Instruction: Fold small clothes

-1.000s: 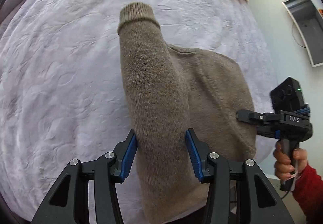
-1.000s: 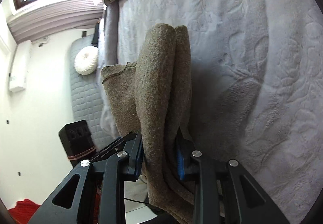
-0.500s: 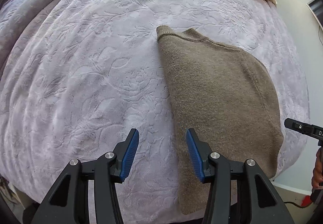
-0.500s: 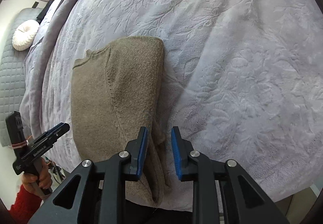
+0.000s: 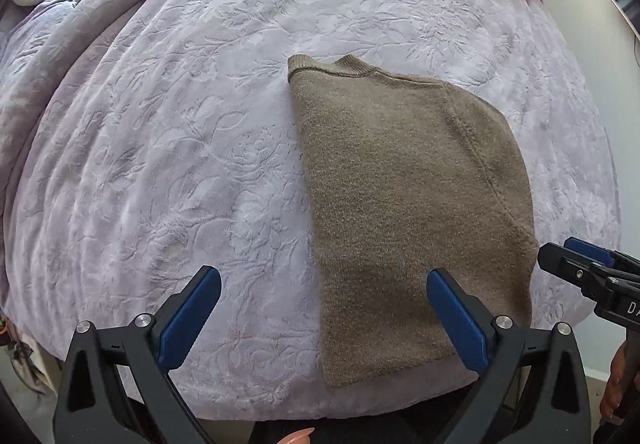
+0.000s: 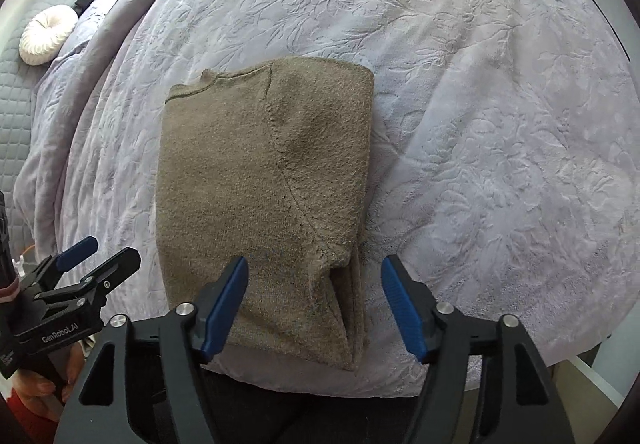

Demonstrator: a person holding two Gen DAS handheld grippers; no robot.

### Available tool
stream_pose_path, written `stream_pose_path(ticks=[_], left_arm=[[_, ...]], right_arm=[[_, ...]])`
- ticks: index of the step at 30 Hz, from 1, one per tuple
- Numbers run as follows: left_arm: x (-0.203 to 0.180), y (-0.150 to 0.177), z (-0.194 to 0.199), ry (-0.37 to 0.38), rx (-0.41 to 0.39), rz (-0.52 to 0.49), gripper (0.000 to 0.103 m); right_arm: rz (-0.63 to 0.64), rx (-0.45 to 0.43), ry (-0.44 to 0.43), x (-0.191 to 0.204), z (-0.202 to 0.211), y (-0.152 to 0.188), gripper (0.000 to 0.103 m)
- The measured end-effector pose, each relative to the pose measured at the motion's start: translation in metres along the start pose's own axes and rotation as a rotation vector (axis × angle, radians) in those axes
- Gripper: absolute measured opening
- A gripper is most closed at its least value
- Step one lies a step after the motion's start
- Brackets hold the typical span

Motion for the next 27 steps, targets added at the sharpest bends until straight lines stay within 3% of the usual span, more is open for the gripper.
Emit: stream_pose_path(ticks=[6, 27], left_arm=[[-0.001, 0.002, 0.002, -0.010, 0.006, 0.020, 0.103], [0.003, 0.004, 0.011, -0.048, -0.005, 0.022, 0.103]], right_arm=[[0.037, -0.036, 0.056, 0.010, 0.003, 0.001, 0.091], [0.018, -0.048, 0.114, 0.012, 0.008, 0.003, 0.091]])
Point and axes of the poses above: each gripper's, at about its wrist camera, not at the fingertips, and z roughly against the way its jaws point, x to its left, y to its underside, the point moved 5 cm from there along -z, roughly the way its jaws point, and after that the axes turned 12 degrees about -z, right-handed, at the moved point
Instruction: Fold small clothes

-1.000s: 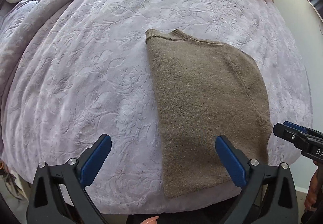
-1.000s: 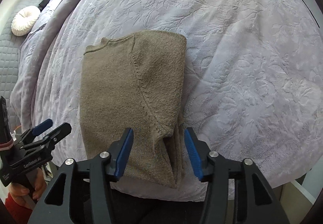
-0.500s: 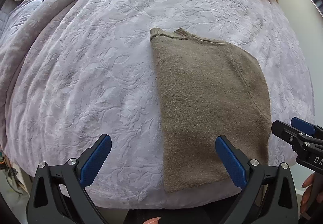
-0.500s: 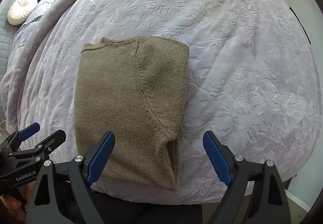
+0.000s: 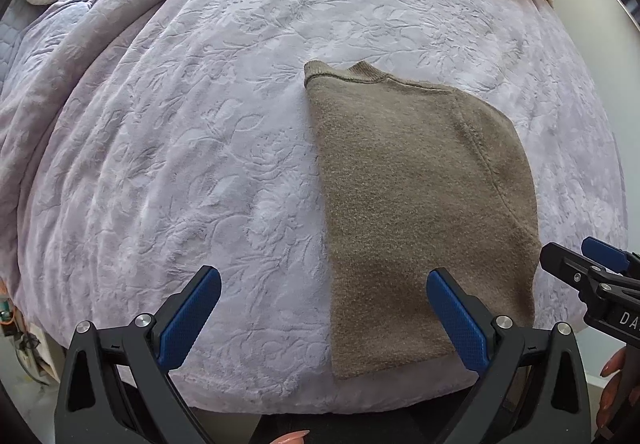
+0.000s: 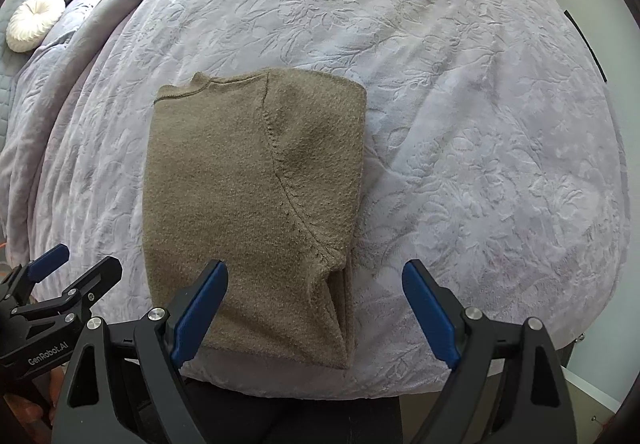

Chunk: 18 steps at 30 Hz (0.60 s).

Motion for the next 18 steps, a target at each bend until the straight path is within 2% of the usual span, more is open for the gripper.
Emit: stream_pose_path(ticks=[18], left_arm=[[0.0021, 0.0013, 0.0021, -0.021, 0.007, -0.004, 0.103]], right_arm=[[-0.007, 0.004, 0.014, 0.0025, -0.0012, 0.0045, 0.091]])
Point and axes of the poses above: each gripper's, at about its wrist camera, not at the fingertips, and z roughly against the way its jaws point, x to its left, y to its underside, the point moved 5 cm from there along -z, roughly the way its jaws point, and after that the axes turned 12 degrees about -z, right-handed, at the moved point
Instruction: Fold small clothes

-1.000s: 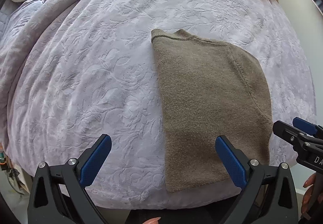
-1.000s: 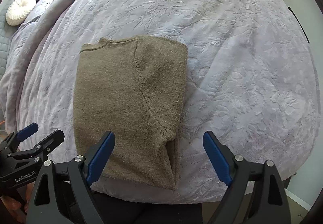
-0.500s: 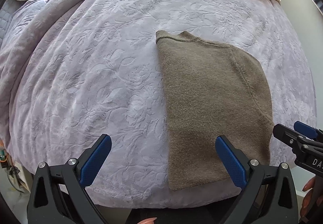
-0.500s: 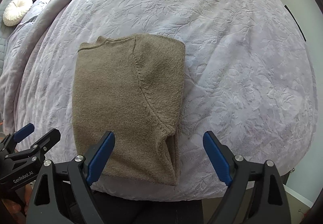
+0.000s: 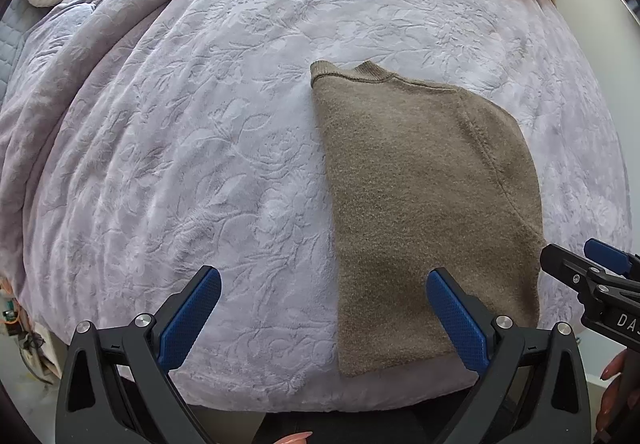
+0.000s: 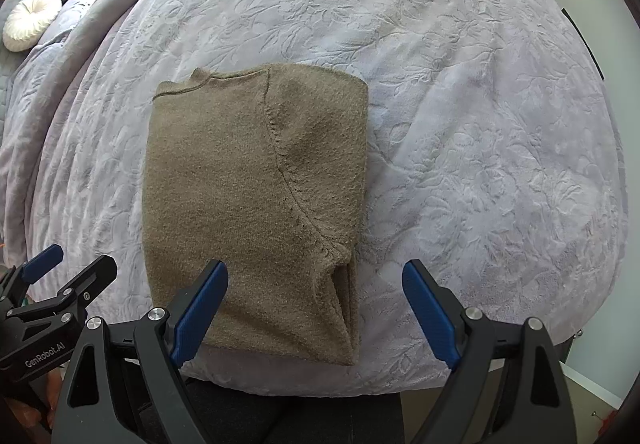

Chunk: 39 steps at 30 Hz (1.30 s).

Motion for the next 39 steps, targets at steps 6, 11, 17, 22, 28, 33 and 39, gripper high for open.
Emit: stream_pose_path(ticks=[6, 11, 17, 22, 28, 33, 39], left_arm=[[0.0011, 0.0006, -0.0016, -0.001, 0.005, 0.004, 0.103], [0.0016, 0.0004, -0.0018, -0.001, 0.006, 0.004, 0.103], [0.0012, 0.0005, -0.0021, 0.000, 0.006, 0.006, 0.103], [0.0030, 0.0005, -0.0037, 0.000, 0.010, 0.006, 0.103], [0.0038, 0.0003, -0.0048, -0.003, 0.014, 0.007, 0.103], [0.0036, -0.0001, -0.0045, -0.003, 0.014, 0.007, 0.103], [0.0040, -0.0002, -0.0044, -0.003, 0.015, 0.006, 0.103]], right_arm=[[-0.006, 0.004, 0.000, -0.0006, -0.0004, -0.0009, 0.091], [-0.006, 0.004, 0.000, -0.0003, -0.0012, -0.0013, 0.091], [-0.009, 0.007, -0.002, 0.0001, -0.0022, -0.0009, 0.091], [-0.008, 0.009, 0.000, 0.0012, -0.0032, -0.0011, 0.091], [-0.008, 0.012, -0.002, 0.0027, -0.0047, -0.0005, 0.091], [-0.008, 0.014, -0.002, 0.0039, -0.0052, 0.0002, 0.091], [-0.004, 0.019, -0.004, 0.0051, -0.0064, 0.0013, 0.091]])
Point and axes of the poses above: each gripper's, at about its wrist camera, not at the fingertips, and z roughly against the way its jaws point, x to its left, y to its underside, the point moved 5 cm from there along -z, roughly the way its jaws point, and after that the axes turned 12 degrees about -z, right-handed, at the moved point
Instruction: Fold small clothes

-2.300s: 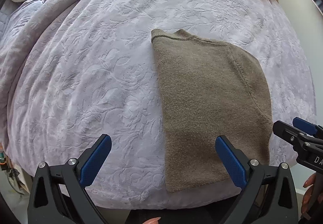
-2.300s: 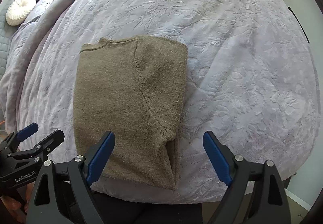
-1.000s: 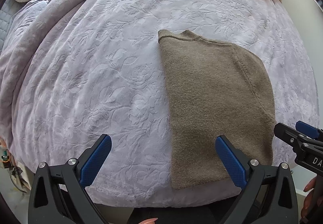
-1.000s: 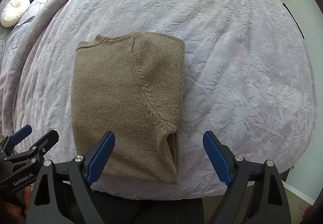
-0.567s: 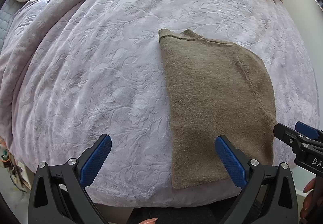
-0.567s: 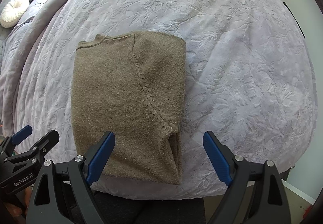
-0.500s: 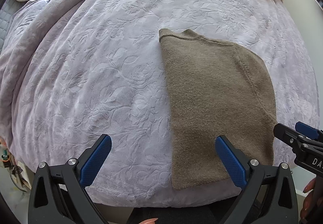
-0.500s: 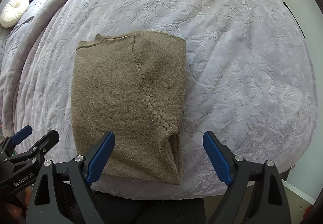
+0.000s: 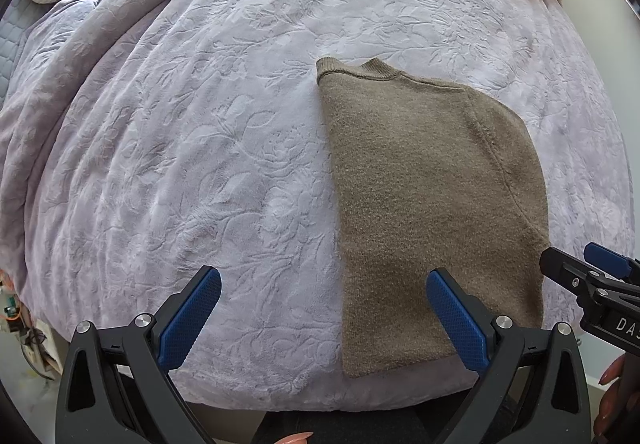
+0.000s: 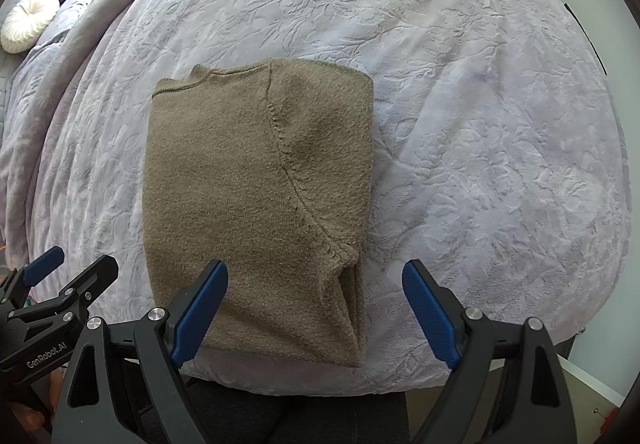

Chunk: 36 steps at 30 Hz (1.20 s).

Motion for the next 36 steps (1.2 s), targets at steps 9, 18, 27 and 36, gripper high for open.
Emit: stream_pose_path(ticks=[9, 18, 27, 36], left_arm=[[0.0005, -0.0002, 0.0012, -0.002, 0.001, 0.001, 0.103], [-0.0002, 0.0008, 0.0016, -0.004, 0.000, 0.002, 0.103], [-0.0005, 0.0024, 0.0024, -0.014, 0.002, 0.007, 0.103], [0.0025, 0.0057, -0.0012, -0.009, 0.015, 0.043, 0.103]], right_arm=[[0.002, 0.003, -0.001, 0.0005, -0.0002, 0.0008, 0.091], [0.005, 0.003, -0.002, 0.0013, 0.0004, 0.0021, 0.091], [0.012, -0.001, -0.004, 0.0018, 0.0014, 0.0025, 0.091], [0.017, 0.004, -0.004, 0.0036, 0.0001, 0.0053, 0.091]])
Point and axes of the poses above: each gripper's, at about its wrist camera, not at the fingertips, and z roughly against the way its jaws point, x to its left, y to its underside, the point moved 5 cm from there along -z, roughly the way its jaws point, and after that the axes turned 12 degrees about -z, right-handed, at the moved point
